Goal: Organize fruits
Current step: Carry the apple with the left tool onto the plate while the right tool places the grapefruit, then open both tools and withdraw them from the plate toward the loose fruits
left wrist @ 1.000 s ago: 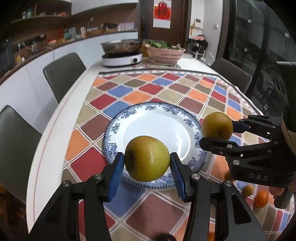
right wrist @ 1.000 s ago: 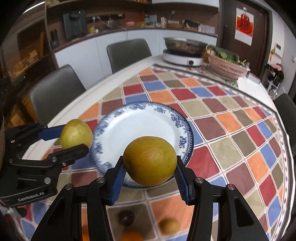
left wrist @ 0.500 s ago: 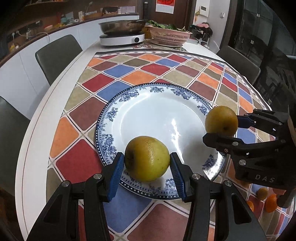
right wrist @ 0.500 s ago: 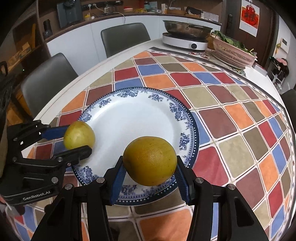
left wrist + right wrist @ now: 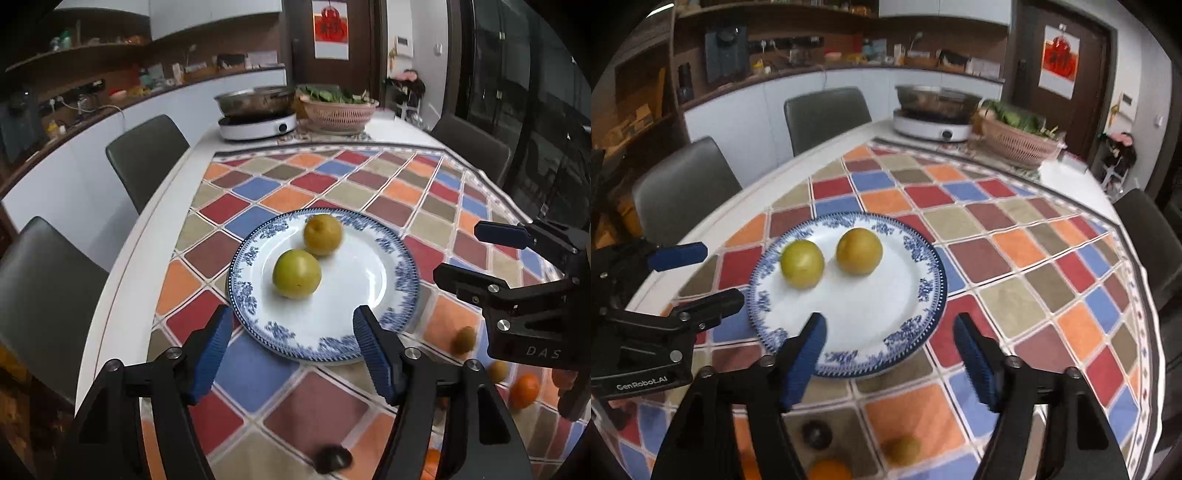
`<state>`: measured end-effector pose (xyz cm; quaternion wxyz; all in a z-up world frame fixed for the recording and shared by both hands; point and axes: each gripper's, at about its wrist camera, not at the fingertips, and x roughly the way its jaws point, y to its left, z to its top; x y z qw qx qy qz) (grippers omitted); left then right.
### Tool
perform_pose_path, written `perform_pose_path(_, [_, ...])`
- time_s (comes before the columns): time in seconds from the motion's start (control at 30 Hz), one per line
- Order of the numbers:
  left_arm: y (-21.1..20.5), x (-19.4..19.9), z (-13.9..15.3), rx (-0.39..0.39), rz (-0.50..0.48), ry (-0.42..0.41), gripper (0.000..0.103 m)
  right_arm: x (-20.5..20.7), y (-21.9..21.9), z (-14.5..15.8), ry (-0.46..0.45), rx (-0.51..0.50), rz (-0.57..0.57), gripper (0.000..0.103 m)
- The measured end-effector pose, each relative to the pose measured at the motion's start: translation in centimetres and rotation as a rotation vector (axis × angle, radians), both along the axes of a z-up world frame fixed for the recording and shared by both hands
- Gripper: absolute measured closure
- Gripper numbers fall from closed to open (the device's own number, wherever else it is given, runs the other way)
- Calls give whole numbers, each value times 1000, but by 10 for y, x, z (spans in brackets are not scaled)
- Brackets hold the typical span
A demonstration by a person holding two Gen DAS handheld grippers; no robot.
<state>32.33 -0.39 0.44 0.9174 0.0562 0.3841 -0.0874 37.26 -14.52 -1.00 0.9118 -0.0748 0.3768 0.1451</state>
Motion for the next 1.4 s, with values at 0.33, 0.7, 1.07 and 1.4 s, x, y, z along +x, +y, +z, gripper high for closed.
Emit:
perform_pose_path(0.33, [-12,-75,36,-15,14,-107,27,-70,-19,32,-71,59,-49,28])
perform_pose_path(0.7, [-26,-141,47,0,24,-175,22,-142,-45,42,-135,25,-168,28])
perform_pose_path(1.07, [-40,-179,29,-12,6,-132,20,-191,-63,33,-136,37,-206,28])
perform_pose_path(1.4, [-41,-199,2,10,-16,-89,20,-212,-71,9,-82,36,-252,28])
